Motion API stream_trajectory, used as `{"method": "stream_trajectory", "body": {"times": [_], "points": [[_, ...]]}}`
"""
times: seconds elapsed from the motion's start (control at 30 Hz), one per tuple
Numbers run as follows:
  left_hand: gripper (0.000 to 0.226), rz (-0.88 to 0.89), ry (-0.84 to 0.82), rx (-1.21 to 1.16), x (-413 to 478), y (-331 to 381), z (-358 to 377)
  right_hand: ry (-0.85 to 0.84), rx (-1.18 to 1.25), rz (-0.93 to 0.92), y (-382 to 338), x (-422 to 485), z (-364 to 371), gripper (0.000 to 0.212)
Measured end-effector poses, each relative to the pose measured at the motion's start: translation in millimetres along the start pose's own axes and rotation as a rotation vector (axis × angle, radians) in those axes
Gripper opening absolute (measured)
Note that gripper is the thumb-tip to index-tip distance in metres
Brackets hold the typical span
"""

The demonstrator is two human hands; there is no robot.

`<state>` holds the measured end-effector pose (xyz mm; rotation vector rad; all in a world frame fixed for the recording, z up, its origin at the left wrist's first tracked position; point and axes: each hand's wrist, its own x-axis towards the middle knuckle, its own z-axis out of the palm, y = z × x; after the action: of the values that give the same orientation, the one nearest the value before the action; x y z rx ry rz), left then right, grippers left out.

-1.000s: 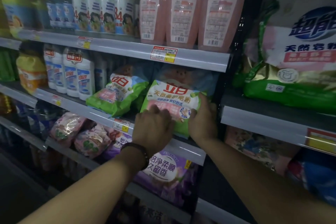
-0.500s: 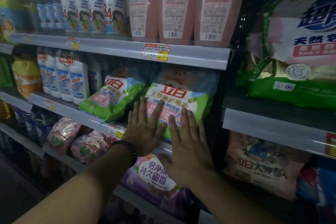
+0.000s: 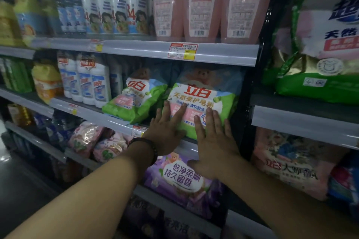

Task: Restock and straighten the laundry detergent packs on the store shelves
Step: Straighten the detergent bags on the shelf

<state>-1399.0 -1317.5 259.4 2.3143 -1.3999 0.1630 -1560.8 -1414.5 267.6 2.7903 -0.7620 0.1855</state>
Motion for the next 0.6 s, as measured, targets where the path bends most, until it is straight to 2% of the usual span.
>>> {"method": "stream_trajectory", "body": {"times": [0.07, 0.1, 0.17, 0.23, 0.33, 0.43, 0.5, 0.6], "points": [[0.067, 0.028, 0.107, -0.218, -19, -13, -13, -0.067, -0.051, 0.040, -13, 0, -27, 0.122], [0.053, 0.040, 0.231, -0.266, -30, -22, -15, -0.046, -0.057, 0.043, -20, 0, -43, 0.104], [0.029, 0.034, 0.486, -0.226, -46, -42, -19, 0.111, 0.013, -0.010, -32, 12, -64, 0.059], [0.019, 0.004, 0.651, -0.167, -55, -60, -22, 0.235, 0.221, -0.054, -46, 29, -74, 0.038], [0.019, -0.094, 0.782, -0.168, -54, -89, -36, 0.303, 0.595, -0.028, -75, 71, -81, 0.024], [0.040, -0.228, 0.745, -0.182, -44, -115, -34, 0.235, 0.818, 0.071, -95, 114, -86, 0.023], [0.054, -0.301, 0.636, -0.191, -33, -131, -29, 0.087, 0.937, 0.201, -103, 137, -89, 0.024], [0.064, -0.298, 0.449, -0.173, -21, -151, -18, -0.075, 1.259, 0.393, -113, 164, -90, 0.025]]}}
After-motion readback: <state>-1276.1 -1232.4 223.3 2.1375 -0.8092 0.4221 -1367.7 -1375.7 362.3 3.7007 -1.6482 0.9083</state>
